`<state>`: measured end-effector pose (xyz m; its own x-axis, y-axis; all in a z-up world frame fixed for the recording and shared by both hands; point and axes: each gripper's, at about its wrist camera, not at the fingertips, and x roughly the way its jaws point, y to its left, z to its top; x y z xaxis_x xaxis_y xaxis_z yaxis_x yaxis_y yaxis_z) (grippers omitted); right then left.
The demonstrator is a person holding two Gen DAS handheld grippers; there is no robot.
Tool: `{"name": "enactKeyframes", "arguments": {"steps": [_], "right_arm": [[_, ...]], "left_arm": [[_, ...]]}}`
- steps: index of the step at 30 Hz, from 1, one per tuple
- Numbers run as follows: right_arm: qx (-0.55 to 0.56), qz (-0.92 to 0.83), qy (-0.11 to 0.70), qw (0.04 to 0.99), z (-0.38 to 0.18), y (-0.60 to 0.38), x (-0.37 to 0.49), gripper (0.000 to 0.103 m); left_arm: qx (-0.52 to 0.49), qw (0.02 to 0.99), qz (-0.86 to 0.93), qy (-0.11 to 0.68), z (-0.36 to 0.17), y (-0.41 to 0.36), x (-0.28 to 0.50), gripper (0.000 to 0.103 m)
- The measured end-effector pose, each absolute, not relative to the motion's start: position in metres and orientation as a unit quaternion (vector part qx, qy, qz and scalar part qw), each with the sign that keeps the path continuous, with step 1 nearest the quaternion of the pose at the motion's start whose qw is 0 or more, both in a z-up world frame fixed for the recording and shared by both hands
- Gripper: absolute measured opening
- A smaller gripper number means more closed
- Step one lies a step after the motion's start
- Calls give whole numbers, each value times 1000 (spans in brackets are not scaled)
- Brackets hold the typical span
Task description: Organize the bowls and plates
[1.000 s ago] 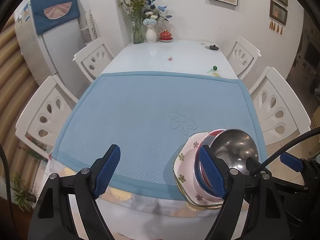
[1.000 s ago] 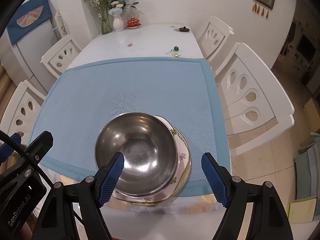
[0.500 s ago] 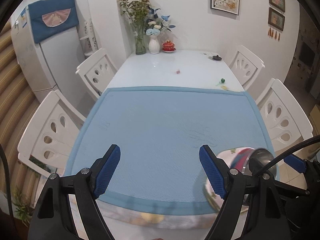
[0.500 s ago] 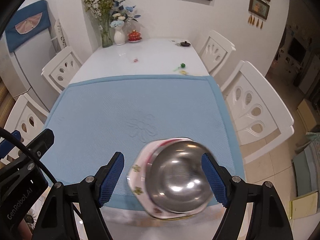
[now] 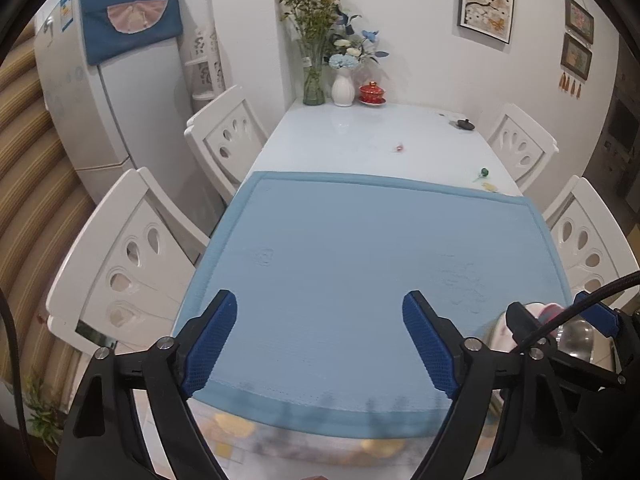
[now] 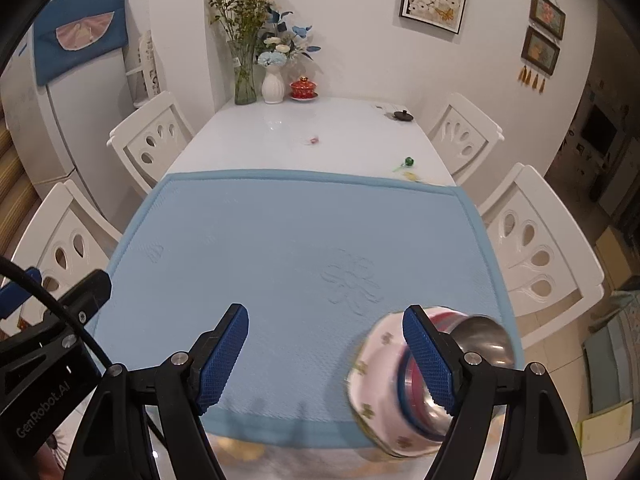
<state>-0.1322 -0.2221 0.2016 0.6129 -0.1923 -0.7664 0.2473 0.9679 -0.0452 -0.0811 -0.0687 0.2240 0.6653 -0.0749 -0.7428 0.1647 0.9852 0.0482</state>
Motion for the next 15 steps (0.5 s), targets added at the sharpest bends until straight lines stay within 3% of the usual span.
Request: {"name": "enactKeyframes", "arguments": {"steps": [15], "right_arm": [[45,-135,452,881,83,-186,-48,78]], "left_arm": [[96,873,-69,474,95,-38,6,88]]}}
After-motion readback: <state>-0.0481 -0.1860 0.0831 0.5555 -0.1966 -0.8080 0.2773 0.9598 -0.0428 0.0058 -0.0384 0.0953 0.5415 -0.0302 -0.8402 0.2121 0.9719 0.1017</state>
